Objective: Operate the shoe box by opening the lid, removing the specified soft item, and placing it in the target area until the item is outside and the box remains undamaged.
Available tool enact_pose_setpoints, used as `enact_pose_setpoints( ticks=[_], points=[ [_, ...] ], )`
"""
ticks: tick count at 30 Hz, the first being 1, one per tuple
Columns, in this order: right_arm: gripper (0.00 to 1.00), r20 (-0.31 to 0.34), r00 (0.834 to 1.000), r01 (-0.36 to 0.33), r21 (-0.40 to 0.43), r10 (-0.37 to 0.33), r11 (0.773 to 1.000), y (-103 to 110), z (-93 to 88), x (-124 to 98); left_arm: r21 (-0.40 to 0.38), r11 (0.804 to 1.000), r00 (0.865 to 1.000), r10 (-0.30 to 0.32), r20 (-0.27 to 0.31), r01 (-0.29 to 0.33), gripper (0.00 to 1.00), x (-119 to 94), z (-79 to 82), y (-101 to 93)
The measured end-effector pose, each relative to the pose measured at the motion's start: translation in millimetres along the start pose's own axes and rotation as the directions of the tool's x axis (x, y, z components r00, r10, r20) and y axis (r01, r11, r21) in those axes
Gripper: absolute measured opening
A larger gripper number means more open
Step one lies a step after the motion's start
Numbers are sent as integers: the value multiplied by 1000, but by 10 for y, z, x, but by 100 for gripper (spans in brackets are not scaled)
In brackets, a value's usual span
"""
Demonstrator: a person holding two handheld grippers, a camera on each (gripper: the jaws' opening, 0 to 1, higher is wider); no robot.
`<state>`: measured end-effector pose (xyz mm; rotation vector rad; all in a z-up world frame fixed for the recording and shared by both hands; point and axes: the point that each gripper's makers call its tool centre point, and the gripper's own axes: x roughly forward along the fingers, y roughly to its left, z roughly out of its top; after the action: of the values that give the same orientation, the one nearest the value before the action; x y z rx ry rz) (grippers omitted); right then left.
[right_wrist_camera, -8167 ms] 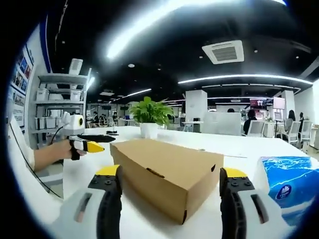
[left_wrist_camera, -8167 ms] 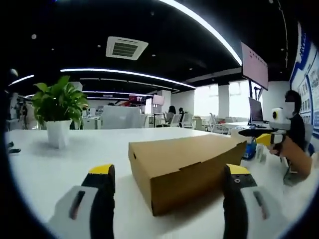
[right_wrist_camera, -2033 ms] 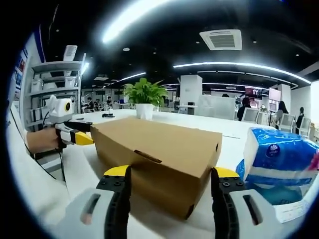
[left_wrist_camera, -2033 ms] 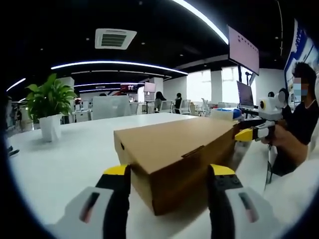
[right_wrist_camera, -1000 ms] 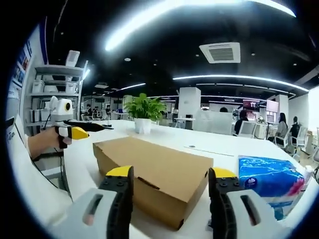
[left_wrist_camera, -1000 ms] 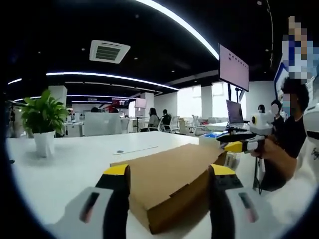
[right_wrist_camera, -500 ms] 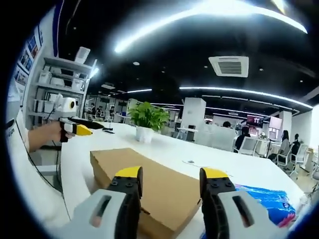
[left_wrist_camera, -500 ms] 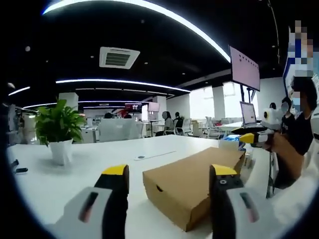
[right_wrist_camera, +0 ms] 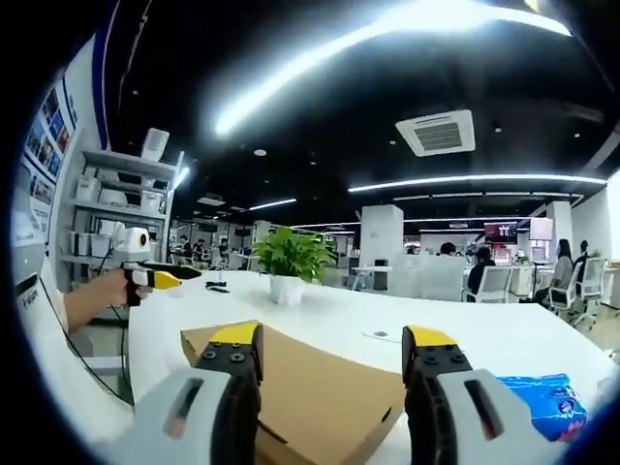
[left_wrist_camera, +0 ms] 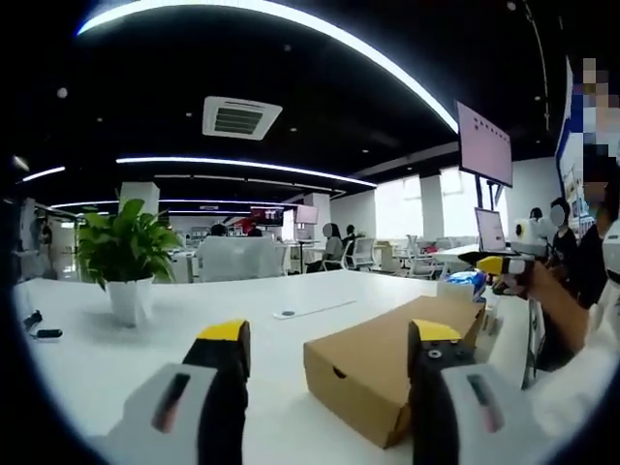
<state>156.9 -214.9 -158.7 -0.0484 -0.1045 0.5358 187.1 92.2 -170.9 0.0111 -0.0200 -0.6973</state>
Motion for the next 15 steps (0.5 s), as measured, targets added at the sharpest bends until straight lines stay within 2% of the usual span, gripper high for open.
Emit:
enact_pose_setpoints(
  ticks=[6,15],
  points=[
    [49,-39,998,45,-92,-49,995,-52,-75,-44,-1,1000,1000,-8,-5,8,66,8,-22,-32],
    [49,-32,999,39,-88,-42,995,-28,-54,-61,12,1000,1000,-22,-22,23,65,22,-42,-93]
  ],
)
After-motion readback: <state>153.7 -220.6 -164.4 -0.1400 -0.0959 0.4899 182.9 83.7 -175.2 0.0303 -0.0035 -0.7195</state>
